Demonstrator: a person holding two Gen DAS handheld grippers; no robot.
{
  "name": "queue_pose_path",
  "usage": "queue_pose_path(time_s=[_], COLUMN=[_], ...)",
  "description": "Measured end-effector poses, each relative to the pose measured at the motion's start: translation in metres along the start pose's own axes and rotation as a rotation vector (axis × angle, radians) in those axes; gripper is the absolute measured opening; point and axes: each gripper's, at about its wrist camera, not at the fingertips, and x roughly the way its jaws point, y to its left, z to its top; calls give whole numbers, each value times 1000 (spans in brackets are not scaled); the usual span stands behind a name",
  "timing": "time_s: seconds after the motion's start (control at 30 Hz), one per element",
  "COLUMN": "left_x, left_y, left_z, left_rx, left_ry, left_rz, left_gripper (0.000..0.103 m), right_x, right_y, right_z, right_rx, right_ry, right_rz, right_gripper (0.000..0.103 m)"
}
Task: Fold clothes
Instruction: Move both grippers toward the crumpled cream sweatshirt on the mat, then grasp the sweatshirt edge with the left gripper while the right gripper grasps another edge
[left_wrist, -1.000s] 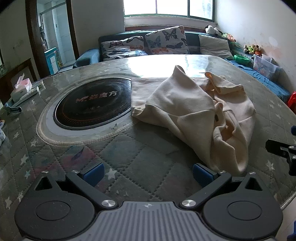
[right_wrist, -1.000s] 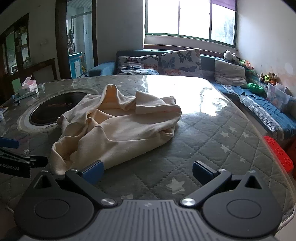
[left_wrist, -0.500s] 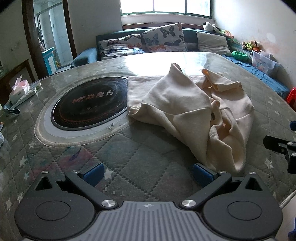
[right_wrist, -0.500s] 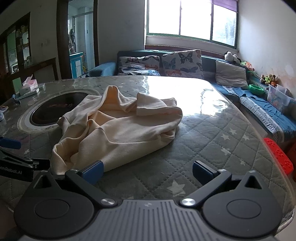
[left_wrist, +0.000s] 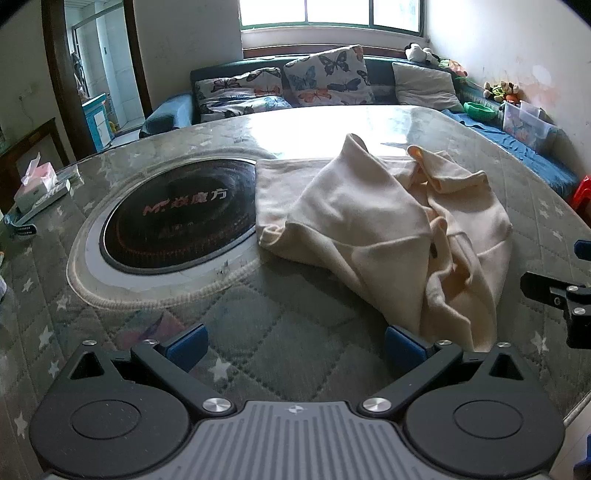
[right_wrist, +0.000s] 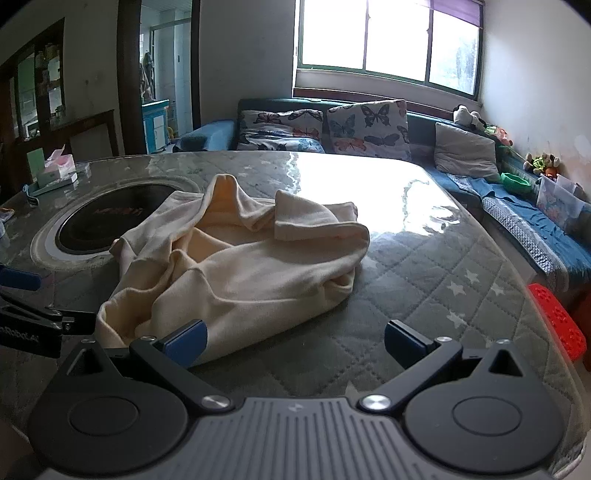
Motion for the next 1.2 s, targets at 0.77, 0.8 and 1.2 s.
queue_pose_path(time_s=[0.77,0.8,1.2], left_x=[60,65,109], left_y=[-16,-17,-37], left_z=[106,110,137], left_rx=[51,52,144], left_ry=[-77,-76,-77], left_rz=[-7,-6,-39], left_gripper=[103,103,82], right_x=[42,44,77], right_y=[-19,-20,-30], right_z=[48,50,69], right_rx=[-22,-22,2], right_ry=[-2,0,36], right_rz=[-8,-8,12], right_gripper=[102,102,89])
